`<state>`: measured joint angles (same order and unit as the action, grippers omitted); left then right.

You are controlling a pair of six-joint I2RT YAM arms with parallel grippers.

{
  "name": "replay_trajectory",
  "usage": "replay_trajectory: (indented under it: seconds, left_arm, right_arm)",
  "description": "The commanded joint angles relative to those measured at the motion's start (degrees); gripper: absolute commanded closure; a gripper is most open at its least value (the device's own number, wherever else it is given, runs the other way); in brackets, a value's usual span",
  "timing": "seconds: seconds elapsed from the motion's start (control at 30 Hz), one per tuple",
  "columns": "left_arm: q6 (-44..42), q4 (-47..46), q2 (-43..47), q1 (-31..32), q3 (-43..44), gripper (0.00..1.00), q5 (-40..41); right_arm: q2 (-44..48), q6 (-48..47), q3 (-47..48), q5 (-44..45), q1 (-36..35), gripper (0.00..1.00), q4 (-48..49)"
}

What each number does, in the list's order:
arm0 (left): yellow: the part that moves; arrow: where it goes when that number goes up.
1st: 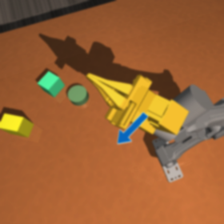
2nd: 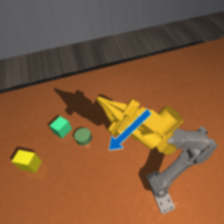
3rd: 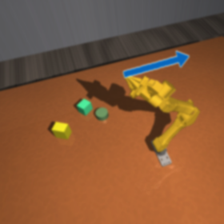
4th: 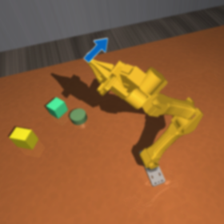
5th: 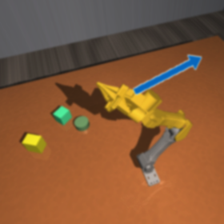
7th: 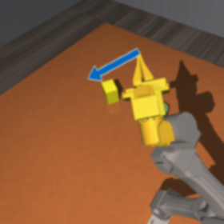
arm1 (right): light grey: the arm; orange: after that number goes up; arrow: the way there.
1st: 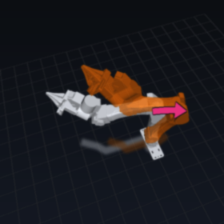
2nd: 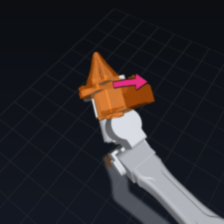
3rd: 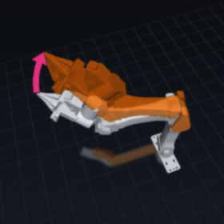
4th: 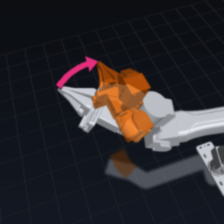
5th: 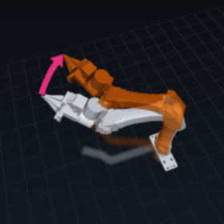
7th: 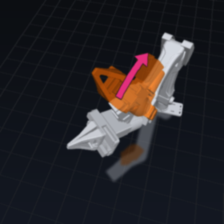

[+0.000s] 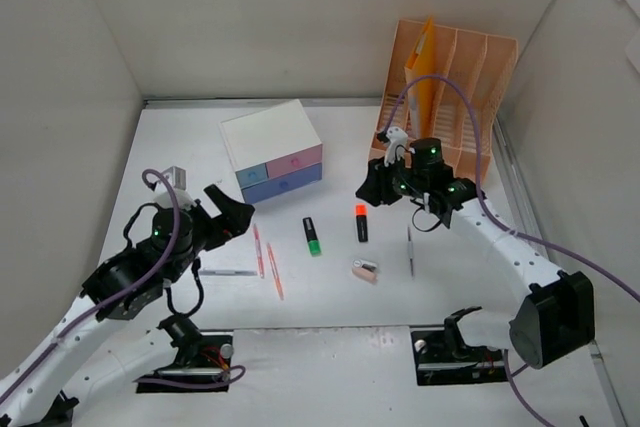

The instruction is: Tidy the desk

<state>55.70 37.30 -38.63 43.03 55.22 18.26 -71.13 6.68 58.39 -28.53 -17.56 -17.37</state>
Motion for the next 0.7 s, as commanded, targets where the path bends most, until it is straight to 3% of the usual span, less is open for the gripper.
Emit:
replay_trajectory:
  seconds: [0.0,0.03,0.07,0.17,0.47,0.67]
  left_arm:
    - [-0.6,-1.7,4.3,0.6,-2.4,0.13,-0.1]
    - [-0.9,-4.4,5.8,0.6,-5.0,0.13,-0.4]
    - [-1.0,-5.5,8.1,0.6,-6.1,0.13,-0.7]
    - [-2.0,-6.1,9.9,0.6,-7.4,0.16,-0.5]
    - [-2.8,-6.2,10.2,1.1,-7.5,0.20,0.3]
    - [-1.8,-5.9,10.9,1.1,-7.4,0.20,0.7]
  right_arm:
    - [-1.4,6.4,2.2,-0.4,-2.3,0.67,11.1]
    - [-2.1,6.8,2.8,-0.9,-2.8,0.62,12.5]
    - [-3.1,6.7,3.2,-1.1,-4.3,0.50,13.5]
    - [-7.1,6.2,6.1,-1.9,-7.1,0.41,16.2]
    - [-22.5,28.0,10.8,-0.6,-10.6,0.48,31.5]
    - [-29.6,34.2,14.5,2.0,-11.5,0.49,36.7]
